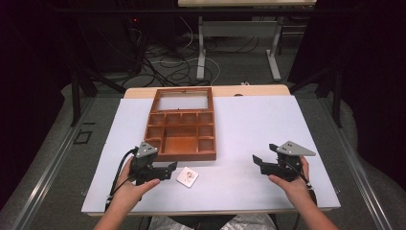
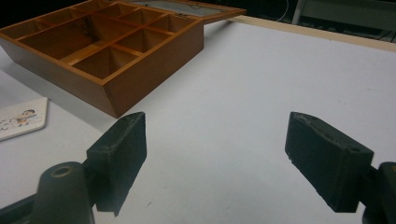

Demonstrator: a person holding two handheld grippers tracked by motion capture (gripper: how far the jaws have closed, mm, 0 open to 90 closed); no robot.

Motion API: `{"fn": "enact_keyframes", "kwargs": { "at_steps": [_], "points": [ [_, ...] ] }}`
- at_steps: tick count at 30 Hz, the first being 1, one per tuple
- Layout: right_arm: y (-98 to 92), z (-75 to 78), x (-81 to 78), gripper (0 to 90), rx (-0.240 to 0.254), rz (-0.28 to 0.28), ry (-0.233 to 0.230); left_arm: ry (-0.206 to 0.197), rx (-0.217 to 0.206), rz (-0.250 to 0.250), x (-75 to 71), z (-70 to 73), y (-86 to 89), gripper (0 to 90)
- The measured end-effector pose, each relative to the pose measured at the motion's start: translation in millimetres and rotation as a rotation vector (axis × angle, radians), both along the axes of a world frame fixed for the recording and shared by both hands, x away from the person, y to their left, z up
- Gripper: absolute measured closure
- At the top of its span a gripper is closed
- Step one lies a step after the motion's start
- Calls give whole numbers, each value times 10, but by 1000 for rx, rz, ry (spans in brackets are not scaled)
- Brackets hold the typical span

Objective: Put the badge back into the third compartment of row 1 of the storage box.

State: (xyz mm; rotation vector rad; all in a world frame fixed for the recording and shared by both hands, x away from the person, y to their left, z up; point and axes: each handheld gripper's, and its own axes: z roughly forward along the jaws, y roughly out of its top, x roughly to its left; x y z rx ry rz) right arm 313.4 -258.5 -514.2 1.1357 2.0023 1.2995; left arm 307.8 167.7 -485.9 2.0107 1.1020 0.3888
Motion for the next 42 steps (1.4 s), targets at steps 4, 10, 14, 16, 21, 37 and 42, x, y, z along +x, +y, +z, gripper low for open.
{"fn": "enact_keyframes", "kwargs": {
  "at_steps": [4,10,14,16,21,37,42],
  "points": [
    [-2,6,-4,203,-12,7,17,12,-1,-5,21,26,-41,163],
    [-5,-1,1,202,4,-2,2,30,-4,-3,47,36,-125,161],
    [-7,1,0,202,0,-1,5,42,12,-15,67,43,-172,160],
    [-3,-3,3,202,2,0,3,29,30,-19,85,38,-190,160],
    [-1,-6,7,202,1,3,3,34,27,-26,112,33,-237,160],
    [-13,-21,19,202,8,-3,12,185,42,-59,178,-1,-429,184],
    [-17,-22,17,202,14,-1,26,206,55,-56,203,-51,-485,184]
  ]
}}
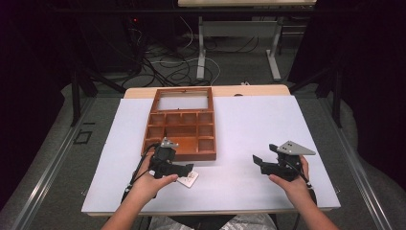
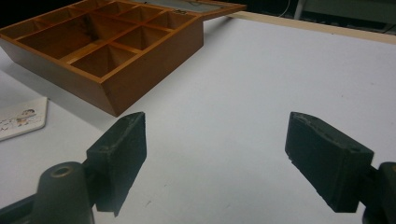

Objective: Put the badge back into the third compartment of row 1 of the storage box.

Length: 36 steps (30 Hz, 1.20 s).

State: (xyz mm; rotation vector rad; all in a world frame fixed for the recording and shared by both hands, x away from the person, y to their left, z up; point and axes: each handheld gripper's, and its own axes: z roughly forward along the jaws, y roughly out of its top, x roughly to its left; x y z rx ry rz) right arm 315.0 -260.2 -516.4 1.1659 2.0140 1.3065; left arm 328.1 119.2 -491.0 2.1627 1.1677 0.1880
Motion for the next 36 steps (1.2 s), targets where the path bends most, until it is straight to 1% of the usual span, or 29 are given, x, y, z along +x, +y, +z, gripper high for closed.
{"fn": "enact_keyframes", "kwargs": {
  "at_steps": [2,3,4,5,7,9,10,11,13,15,18,19,22,23,25,26,28,29,30,31,32,35,36],
  "points": [
    [-1,-2,2,202,1,5,2,7,6,-2,6,-22,-20,184],
    [0,-3,4,202,2,4,4,1,5,5,7,-41,-36,183],
    [-2,-8,9,202,0,9,1,4,13,5,11,-49,-45,183],
    [-2,-8,9,202,0,9,1,6,13,7,12,-61,-57,183],
    [1,-9,6,202,2,9,8,4,26,3,16,-83,-77,174],
    [1,-12,9,202,-3,11,5,9,28,-1,16,-116,-100,168],
    [-2,-12,10,202,-6,13,2,15,36,-4,14,-130,-113,166],
    [-3,-12,9,202,-6,15,5,10,37,-9,17,-152,-124,162],
    [-3,-12,7,202,-7,10,11,24,50,-16,11,-184,-142,162],
    [-4,-13,9,202,-3,10,14,25,65,-23,11,-217,-161,162],
    [0,-13,8,202,2,6,20,39,87,-30,7,-256,-183,163],
    [-5,-17,10,202,-6,11,16,34,94,-38,11,-270,-186,163],
    [3,-18,12,202,-1,12,16,39,112,-44,5,-304,-204,164],
    [2,-18,15,202,-3,17,13,46,115,-43,1,-314,-212,164],
    [1,-23,18,202,-1,22,12,37,129,-56,2,-329,-227,165],
    [1,-23,17,202,-2,20,12,38,141,-51,-6,-336,-240,166],
    [3,-21,13,202,-2,17,16,28,158,-57,-7,-357,-261,167],
    [3,-21,13,202,-2,17,15,39,164,-53,-14,-367,-275,169],
    [4,-21,12,202,0,17,17,36,175,-63,-12,-377,-281,169],
    [0,-24,18,202,-2,21,13,41,179,-64,-15,-388,-293,171],
    [-1,-25,19,202,-4,20,13,35,187,-73,-12,-400,-301,173],
    [0,-27,17,202,-1,18,16,52,207,-78,-19,-419,-327,182],
    [0,-27,17,202,-1,18,16,46,218,-85,-14,-424,-331,182]
  ]
}}
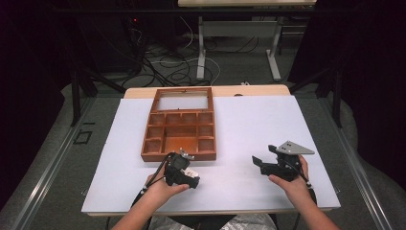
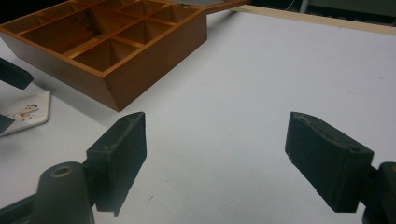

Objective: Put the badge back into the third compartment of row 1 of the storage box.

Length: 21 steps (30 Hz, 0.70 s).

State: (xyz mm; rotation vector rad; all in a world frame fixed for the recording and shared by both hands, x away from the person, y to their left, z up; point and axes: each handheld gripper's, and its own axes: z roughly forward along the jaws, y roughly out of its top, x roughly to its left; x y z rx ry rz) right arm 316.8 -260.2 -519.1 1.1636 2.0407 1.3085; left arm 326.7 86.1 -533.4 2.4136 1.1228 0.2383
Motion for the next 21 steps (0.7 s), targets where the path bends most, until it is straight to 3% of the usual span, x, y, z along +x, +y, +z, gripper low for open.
{"fn": "enact_keyframes", "kwargs": {
  "at_steps": [13,21],
  "points": [
    [1,-1,-1,202,1,2,0,27,60,2,16,-58,-33,231],
    [3,-4,1,202,1,4,3,53,49,10,46,-72,-9,234]
  ]
}}
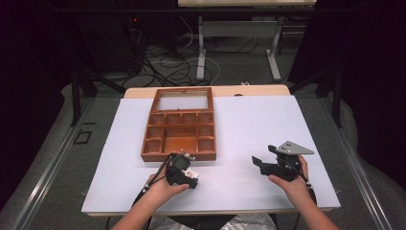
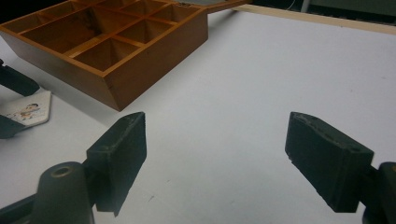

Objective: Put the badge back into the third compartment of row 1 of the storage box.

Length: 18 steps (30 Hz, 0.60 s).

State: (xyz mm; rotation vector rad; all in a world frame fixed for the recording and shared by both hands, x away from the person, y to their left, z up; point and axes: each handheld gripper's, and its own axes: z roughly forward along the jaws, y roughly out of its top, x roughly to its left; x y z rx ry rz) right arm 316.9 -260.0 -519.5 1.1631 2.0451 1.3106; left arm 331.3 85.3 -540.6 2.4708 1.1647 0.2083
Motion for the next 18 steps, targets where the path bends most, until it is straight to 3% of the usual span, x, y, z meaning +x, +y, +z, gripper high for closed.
{"fn": "enact_keyframes", "kwargs": {
  "at_steps": [5,18],
  "points": [
    [2,2,-4,202,-2,0,9,-2,-12,11,3,-7,5,234],
    [3,-9,3,202,-5,1,6,11,7,8,20,10,-12,255]
  ]
}}
